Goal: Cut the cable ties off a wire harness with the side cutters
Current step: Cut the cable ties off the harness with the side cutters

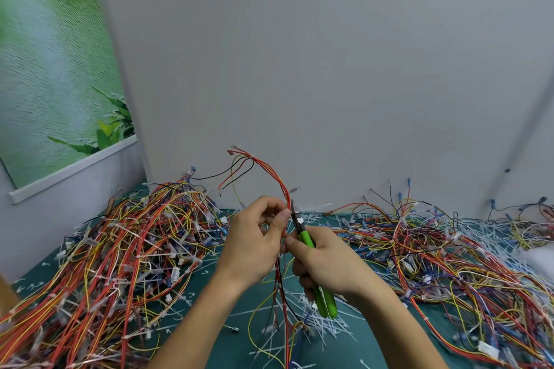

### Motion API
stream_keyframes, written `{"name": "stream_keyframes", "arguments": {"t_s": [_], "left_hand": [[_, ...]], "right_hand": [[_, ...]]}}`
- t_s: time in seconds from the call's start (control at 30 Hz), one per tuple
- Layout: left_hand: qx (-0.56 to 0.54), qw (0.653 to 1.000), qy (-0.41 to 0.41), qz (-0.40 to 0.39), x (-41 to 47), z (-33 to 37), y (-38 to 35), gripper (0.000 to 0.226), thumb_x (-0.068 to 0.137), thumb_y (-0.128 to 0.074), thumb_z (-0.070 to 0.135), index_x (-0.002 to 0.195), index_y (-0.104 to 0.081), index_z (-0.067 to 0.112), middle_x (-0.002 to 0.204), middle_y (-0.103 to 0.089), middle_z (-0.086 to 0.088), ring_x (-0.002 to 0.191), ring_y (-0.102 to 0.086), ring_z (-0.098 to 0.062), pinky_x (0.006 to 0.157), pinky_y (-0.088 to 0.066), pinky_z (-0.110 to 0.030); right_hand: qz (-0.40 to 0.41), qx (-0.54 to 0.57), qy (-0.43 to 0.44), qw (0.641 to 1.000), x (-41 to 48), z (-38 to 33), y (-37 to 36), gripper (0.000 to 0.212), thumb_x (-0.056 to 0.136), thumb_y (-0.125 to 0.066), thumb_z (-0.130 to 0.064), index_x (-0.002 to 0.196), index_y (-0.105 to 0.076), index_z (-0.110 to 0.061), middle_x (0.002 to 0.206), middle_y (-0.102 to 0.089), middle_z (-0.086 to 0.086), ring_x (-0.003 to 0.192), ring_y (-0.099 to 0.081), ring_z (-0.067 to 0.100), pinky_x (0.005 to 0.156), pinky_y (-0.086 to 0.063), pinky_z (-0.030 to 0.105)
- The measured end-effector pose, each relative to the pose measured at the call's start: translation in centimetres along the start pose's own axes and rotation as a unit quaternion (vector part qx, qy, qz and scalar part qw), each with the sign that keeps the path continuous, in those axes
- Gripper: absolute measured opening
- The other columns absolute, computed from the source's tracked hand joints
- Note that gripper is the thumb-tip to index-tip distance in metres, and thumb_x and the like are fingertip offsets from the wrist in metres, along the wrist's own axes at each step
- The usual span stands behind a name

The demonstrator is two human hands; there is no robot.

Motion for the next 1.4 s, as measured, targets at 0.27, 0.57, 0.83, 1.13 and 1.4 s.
{"name": "stream_keyframes", "arguments": {"t_s": [0.27,0.57,0.83,1.13,1.4], "left_hand": [[0.033,0.999,-0.017,-0.003,0.0,-0.1,0.0,0.006,0.097,-0.066,0.023,0.096,-0.066,0.029,0.085,-0.070,0.008,0.080,-0.069,-0.015,0.068,-0.060,-0.032],[0.062,0.998,-0.033,0.003,0.0,-0.1,-0.1,0.007,0.097,-0.066,0.020,0.096,-0.067,0.027,0.088,-0.069,0.011,0.082,-0.066,-0.008,0.071,-0.059,-0.034],[0.059,0.998,-0.024,-0.003,0.0,-0.1,0.0,0.002,0.098,-0.064,0.022,0.099,-0.065,0.024,0.086,-0.069,0.007,0.072,-0.066,-0.008,0.067,-0.057,-0.027],[0.065,0.998,-0.009,-0.008,0.2,-0.4,0.2,0.004,0.100,-0.059,0.027,0.101,-0.062,0.025,0.091,-0.069,0.005,0.087,-0.067,-0.013,0.072,-0.057,-0.031],[0.054,0.998,-0.010,0.029,0.7,-1.3,0.7,0.003,0.099,-0.061,0.029,0.099,-0.061,0.032,0.090,-0.069,0.009,0.088,-0.069,-0.012,0.073,-0.060,-0.028]], "right_hand": [[-0.058,0.025,-0.009,0.998,-0.7,-1.0,0.2,0.022,0.105,-0.055,-0.026,0.088,-0.055,-0.011,0.070,-0.049,0.008,0.059,-0.054,0.021,0.060,-0.059,0.039],[-0.027,-0.015,-0.017,0.999,-0.4,-0.5,0.3,0.021,0.108,-0.048,-0.025,0.092,-0.054,-0.012,0.054,-0.047,-0.004,0.047,-0.047,0.016,0.051,-0.053,0.037],[-0.024,-0.001,-0.010,1.000,-0.6,-0.9,0.1,0.022,0.108,-0.050,-0.027,0.093,-0.053,-0.011,0.056,-0.046,0.000,0.049,-0.046,0.018,0.050,-0.050,0.034],[-0.051,0.089,-0.054,0.993,-0.6,-0.9,0.5,0.027,0.100,-0.060,-0.036,0.113,-0.054,-0.014,0.077,-0.048,0.001,0.067,-0.044,0.016,0.064,-0.040,0.035],[-0.070,0.027,0.014,0.997,-1.0,-1.2,0.6,0.038,0.091,-0.059,-0.017,0.128,-0.055,-0.024,0.098,-0.048,0.015,0.081,-0.049,0.022,0.070,-0.048,0.036]]}}
Point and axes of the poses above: each hand's wrist, its own x-axis towards the middle knuckle, its own y-axis out of the back of the hand, z = x × y, the point moved 1 cm from there along x, towards the middle knuckle
